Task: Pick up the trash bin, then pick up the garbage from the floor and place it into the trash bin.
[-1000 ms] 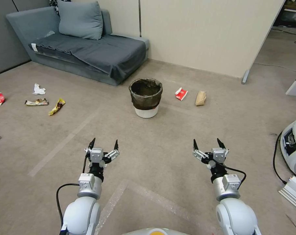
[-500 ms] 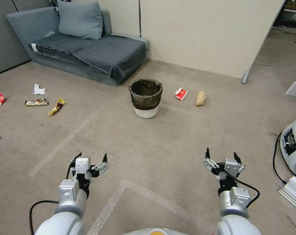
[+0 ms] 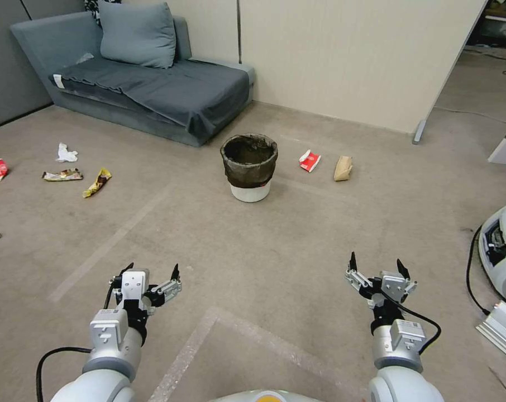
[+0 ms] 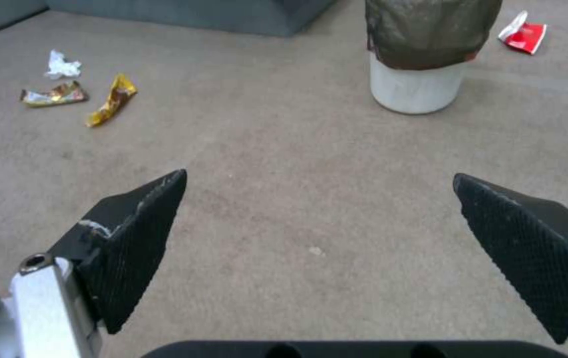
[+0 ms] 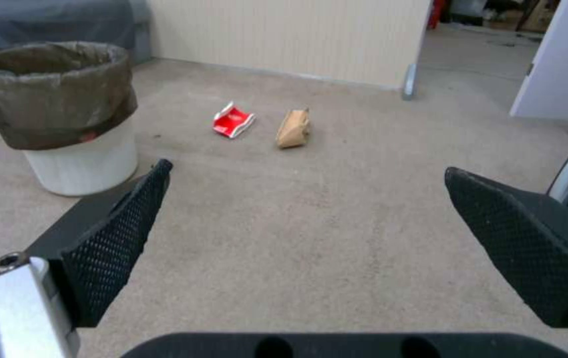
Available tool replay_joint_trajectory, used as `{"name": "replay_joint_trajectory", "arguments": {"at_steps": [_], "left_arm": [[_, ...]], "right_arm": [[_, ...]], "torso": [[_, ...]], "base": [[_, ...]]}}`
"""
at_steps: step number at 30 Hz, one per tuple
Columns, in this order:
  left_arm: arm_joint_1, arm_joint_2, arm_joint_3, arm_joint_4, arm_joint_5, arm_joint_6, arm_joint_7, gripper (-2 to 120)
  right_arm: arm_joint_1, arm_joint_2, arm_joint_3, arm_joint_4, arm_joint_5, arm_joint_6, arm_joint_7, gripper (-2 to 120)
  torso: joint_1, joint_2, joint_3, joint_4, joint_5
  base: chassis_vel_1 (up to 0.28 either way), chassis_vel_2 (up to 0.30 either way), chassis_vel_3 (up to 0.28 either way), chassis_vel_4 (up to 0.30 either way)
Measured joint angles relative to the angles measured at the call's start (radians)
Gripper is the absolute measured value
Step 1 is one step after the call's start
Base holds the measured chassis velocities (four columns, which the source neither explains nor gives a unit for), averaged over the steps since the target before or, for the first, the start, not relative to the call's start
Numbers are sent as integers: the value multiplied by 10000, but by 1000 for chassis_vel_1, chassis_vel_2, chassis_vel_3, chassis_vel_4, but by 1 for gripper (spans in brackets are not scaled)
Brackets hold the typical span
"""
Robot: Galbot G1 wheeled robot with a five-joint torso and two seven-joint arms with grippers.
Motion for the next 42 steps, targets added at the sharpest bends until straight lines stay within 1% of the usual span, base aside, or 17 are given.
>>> {"name": "replay_joint_trajectory", "arguments": {"at_steps": [42], "left_arm": [[-82,-156,-84,81,125,-46,6,100]], "right_arm": [[149,-12,7,-153,49,100,-105,100]], "torso": [[1,0,1,0,1]], "base": [[-3,4,2,-3]]}}
